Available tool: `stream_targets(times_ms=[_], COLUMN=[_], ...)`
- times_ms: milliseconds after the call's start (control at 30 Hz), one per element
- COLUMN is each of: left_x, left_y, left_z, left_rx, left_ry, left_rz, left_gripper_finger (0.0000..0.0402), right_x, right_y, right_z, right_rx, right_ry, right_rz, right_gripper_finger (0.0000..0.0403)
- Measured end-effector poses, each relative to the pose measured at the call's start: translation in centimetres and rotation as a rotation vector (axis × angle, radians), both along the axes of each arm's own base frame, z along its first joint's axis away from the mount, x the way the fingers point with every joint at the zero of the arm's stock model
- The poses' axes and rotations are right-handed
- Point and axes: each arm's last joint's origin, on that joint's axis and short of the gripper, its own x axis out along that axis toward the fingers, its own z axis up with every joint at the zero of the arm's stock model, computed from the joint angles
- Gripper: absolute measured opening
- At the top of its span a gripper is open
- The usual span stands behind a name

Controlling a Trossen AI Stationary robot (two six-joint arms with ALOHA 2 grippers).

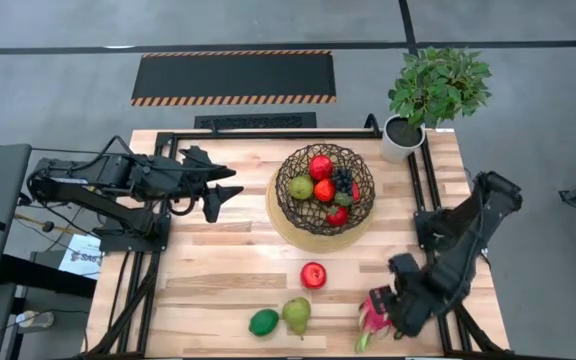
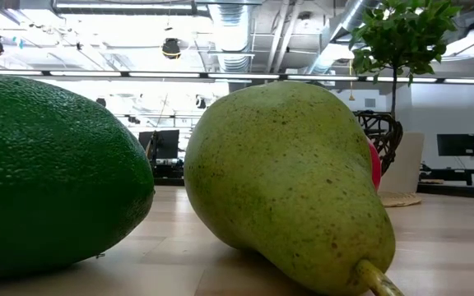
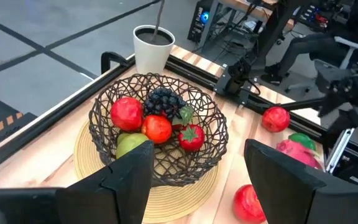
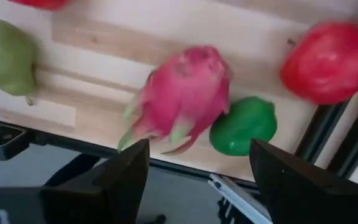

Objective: Build produce basket
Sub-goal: Put the pink dragon fruit into the black basket

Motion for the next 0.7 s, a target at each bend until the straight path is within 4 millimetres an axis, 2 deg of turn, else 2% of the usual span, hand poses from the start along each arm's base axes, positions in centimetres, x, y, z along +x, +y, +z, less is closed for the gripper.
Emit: stream_targets(times_ms=[133, 267, 533, 700], left_x=[0.1, 0.1, 0.2, 0.2], left_y=[0.3, 0.6, 1.1, 1.4], left_z=[0.0, -0.1, -0.1, -0.1], left_rx=[-0.007, -0.014, 0.001, 0.008], left_ry=[0.004, 0.007, 0.014, 0.016], left_rz=[-0.003, -0.005, 0.006, 0.017], left_gripper_finger=[0.0236, 0.0236, 0.0236, 0.0236], right_x=[1.1, 2.8, 4.0, 4.8], right_y=[2.3, 3.6, 4.9, 5.2], right_z=[-1.9, -4.0, -8.3, -10.5], right_rx=[0.033, 0.035, -0.030, -0.074], right_ry=[-0.016, -0.015, 0.146, 0.188], right_rz=[-0.005, -0.023, -0.047, -0.059], right_gripper_finger=[0.0296, 0.0296, 0.0296, 0.0294])
